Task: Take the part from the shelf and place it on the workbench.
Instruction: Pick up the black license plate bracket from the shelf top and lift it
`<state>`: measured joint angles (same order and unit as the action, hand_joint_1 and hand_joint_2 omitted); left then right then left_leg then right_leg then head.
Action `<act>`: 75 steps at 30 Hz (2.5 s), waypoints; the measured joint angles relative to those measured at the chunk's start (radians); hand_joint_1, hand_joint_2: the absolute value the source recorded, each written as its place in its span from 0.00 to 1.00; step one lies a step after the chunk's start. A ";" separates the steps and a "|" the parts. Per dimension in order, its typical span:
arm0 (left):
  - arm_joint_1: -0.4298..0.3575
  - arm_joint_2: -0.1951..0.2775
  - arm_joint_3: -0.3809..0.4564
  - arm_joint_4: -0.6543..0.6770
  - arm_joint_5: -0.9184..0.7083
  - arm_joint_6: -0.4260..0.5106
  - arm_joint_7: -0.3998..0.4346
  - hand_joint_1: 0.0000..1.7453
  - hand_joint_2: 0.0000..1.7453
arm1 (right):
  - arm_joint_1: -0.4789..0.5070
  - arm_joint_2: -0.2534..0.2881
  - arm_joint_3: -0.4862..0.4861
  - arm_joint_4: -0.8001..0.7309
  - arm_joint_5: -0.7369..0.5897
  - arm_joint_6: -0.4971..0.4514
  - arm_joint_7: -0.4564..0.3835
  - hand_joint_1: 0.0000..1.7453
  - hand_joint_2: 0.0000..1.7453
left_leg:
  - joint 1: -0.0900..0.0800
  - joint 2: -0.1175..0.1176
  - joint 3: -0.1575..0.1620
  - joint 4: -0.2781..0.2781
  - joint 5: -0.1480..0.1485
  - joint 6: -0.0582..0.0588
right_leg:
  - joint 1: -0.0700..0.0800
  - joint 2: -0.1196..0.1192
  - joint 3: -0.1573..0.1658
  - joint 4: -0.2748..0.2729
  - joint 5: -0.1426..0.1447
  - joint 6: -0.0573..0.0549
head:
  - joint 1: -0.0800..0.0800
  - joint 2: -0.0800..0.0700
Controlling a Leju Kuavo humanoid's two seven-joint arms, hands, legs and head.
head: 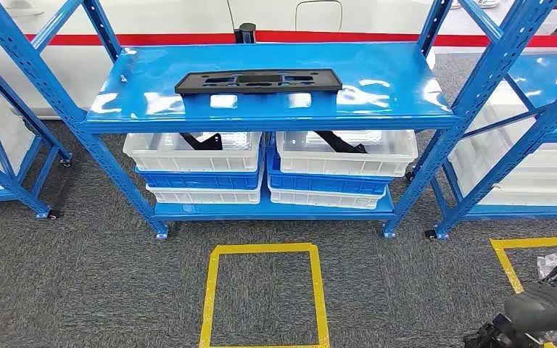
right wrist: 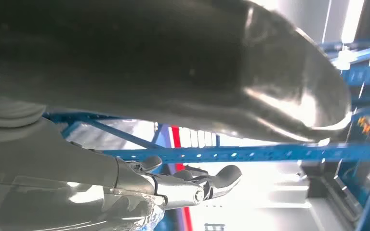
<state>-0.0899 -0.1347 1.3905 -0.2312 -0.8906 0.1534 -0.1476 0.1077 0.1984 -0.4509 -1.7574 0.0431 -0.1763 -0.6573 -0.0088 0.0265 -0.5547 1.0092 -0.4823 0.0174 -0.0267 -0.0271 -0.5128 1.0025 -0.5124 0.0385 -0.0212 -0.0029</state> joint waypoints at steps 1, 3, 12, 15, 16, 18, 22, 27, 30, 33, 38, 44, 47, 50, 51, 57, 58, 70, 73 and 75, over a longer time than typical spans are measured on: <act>0.000 0.000 0.000 0.000 0.000 0.000 0.000 0.00 0.00 | 0.003 0.000 0.009 -0.006 0.013 -0.010 0.000 0.00 0.00 | 0.000 0.000 0.000 0.000 0.000 0.000 | -0.001 0.000 0.000 0.000 0.000 0.000 | 0.000 0.000; 0.000 0.000 0.000 0.000 -0.001 0.001 0.000 0.00 0.00 | 0.010 -0.001 0.033 -0.021 0.052 -0.039 0.000 0.00 0.00 | -0.001 0.000 0.000 0.001 -0.001 0.002 | -0.002 0.000 0.000 0.000 0.000 0.001 | 0.000 0.000; 0.000 -0.003 -0.001 0.000 -0.007 0.018 0.004 0.00 0.00 | 0.060 -0.004 0.201 -0.135 0.288 -0.219 0.001 0.00 0.00 | 0.007 0.002 0.019 -0.024 0.003 0.033 | 0.003 0.007 -0.014 0.032 -0.018 0.014 | 0.002 0.000; -0.001 -0.006 -0.001 0.000 -0.008 0.023 0.006 0.00 0.00 | 0.078 -0.007 0.245 -0.160 0.362 -0.279 0.001 0.00 0.00 | 0.011 0.001 0.028 -0.031 0.004 0.039 | 0.004 0.019 -0.122 0.222 -0.082 0.002 | 0.007 0.000; -0.001 -0.007 -0.002 0.000 -0.008 0.025 0.006 0.00 0.00 | 0.086 -0.008 0.259 -0.168 0.385 -0.300 0.001 0.00 0.00 | 0.011 -0.001 0.030 -0.031 0.001 0.038 | 0.004 0.021 -0.155 0.270 -0.090 0.004 | 0.008 0.000; 0.000 -0.010 -0.002 0.000 -0.009 0.032 0.008 0.00 0.00 | 0.099 -0.011 0.293 -0.188 0.434 -0.344 0.001 0.00 0.00 | 0.014 -0.005 0.040 -0.030 -0.008 0.032 | 0.002 0.022 -0.167 0.256 -0.057 0.021 | 0.009 0.000; -0.001 -0.014 -0.004 0.002 -0.017 0.046 0.014 0.00 0.00 | 0.117 -0.015 0.365 -0.227 0.537 -0.433 0.000 0.00 0.00 | 0.012 -0.008 0.063 -0.023 -0.042 0.006 | -0.005 0.016 -0.067 0.023 0.047 0.036 | 0.012 0.000; -0.006 -0.016 -0.010 0.004 -0.028 0.063 0.020 0.00 0.00 | 0.131 -0.016 0.415 -0.265 0.622 -0.513 -0.002 0.00 0.00 | 0.022 -0.010 0.064 0.010 -0.077 -0.022 | -0.002 0.028 -0.041 0.012 0.027 -0.017 | 0.004 0.000; -0.006 -0.017 -0.010 0.004 -0.030 0.066 0.021 0.00 0.00 | 0.133 -0.014 0.426 -0.277 0.627 -0.518 -0.002 0.00 0.00 | 0.024 -0.018 -0.051 0.204 -0.143 -0.030 | 0.000 0.030 -0.020 0.011 0.008 -0.037 | 0.000 0.000; -0.001 -0.018 -0.011 0.005 -0.032 0.066 0.022 0.00 0.00 | 0.138 -0.011 0.426 -0.282 0.627 -0.519 -0.002 0.00 0.00 | 0.024 -0.019 -0.144 0.272 -0.102 -0.026 | 0.005 0.039 0.008 0.011 -0.017 -0.040 | 0.000 0.000; 0.000 -0.017 -0.013 0.005 -0.037 0.066 0.022 0.00 0.00 | 0.141 0.002 0.420 -0.297 0.632 -0.519 -0.002 0.00 0.00 | 0.008 -0.026 -0.069 0.032 0.042 0.007 | 0.010 0.047 0.056 0.001 -0.059 -0.019 | 0.001 0.000; 0.002 -0.018 -0.015 0.006 -0.039 0.068 0.023 0.00 0.00 | 0.145 0.008 0.414 -0.305 0.634 -0.521 -0.002 0.00 0.00 | 0.010 -0.029 0.007 -0.023 0.015 0.034 | 0.012 0.040 -0.002 0.139 -0.070 0.007 | 0.005 0.000; 0.002 -0.019 -0.017 0.006 -0.041 0.068 0.023 0.00 0.00 | 0.149 0.013 0.400 -0.297 0.633 -0.521 -0.002 0.00 0.00 | 0.011 -0.031 0.035 -0.025 -0.011 0.037 | 0.010 0.039 -0.130 0.265 -0.126 0.004 | 0.008 0.000; 0.003 -0.019 -0.011 0.013 -0.069 0.074 0.014 0.00 0.00 | 0.150 0.017 0.386 -0.282 0.628 -0.521 -0.002 0.00 0.00 | 0.012 -0.033 0.077 -0.025 -0.048 0.028 | 0.002 0.034 -0.144 0.150 -0.062 0.042 | 0.009 0.000; 0.003 -0.019 -0.005 0.015 -0.084 0.074 0.011 0.00 0.00 | 0.151 0.019 0.382 -0.275 0.626 -0.521 -0.002 0.00 0.00 | 0.012 -0.033 0.093 -0.023 -0.062 0.023 | -0.001 0.027 -0.135 0.097 -0.012 0.053 | 0.010 0.000; -0.007 -0.020 0.016 0.018 -0.109 0.064 0.012 0.00 0.00 | 0.151 0.032 0.362 -0.244 0.623 -0.521 -0.002 0.00 0.00 | 0.014 -0.029 0.093 0.045 -0.083 -0.009 | 0.002 0.024 -0.090 0.035 0.053 -0.012 | 0.006 0.000; -0.010 -0.021 0.018 0.019 -0.110 0.062 0.012 0.00 0.00 | 0.151 0.033 0.361 -0.241 0.623 -0.521 -0.002 0.00 0.00 | 0.016 -0.029 0.062 0.096 -0.082 -0.013 | 0.000 0.025 -0.080 0.032 0.047 -0.020 | 0.005 0.000; -0.002 -0.015 0.028 0.019 -0.111 0.048 0.012 0.00 0.00 | 0.157 0.034 0.357 -0.201 0.622 -0.521 -0.002 0.00 0.00 | 0.010 -0.032 -0.080 0.044 -0.009 0.004 | 0.008 0.041 0.023 0.029 -0.039 -0.001 | 0.002 0.000; -0.001 -0.015 0.030 0.019 -0.110 0.048 0.012 0.00 0.00 | 0.157 0.033 0.357 -0.197 0.621 -0.521 -0.003 0.00 0.00 | 0.012 -0.031 -0.043 0.029 0.012 0.027 | 0.011 0.039 0.018 0.076 -0.055 0.011 | 0.005 0.000; -0.003 -0.013 0.031 0.019 -0.111 0.048 0.012 0.00 0.00 | 0.157 0.032 0.357 -0.195 0.621 -0.521 -0.002 0.00 0.00 | 0.011 -0.030 -0.027 0.027 0.007 0.037 | 0.011 0.038 -0.044 0.181 -0.092 0.002 | 0.007 0.000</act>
<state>-0.0930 -0.1481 1.4210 -0.2124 -1.0012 0.2010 -0.1354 0.2643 0.2307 -0.0943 -1.9522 0.6637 -0.6977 -0.6598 0.0019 -0.0039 -0.5818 1.0364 -0.4750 0.0546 -0.0157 0.0108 -0.5565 1.1831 -0.6047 0.0409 -0.0139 -0.0028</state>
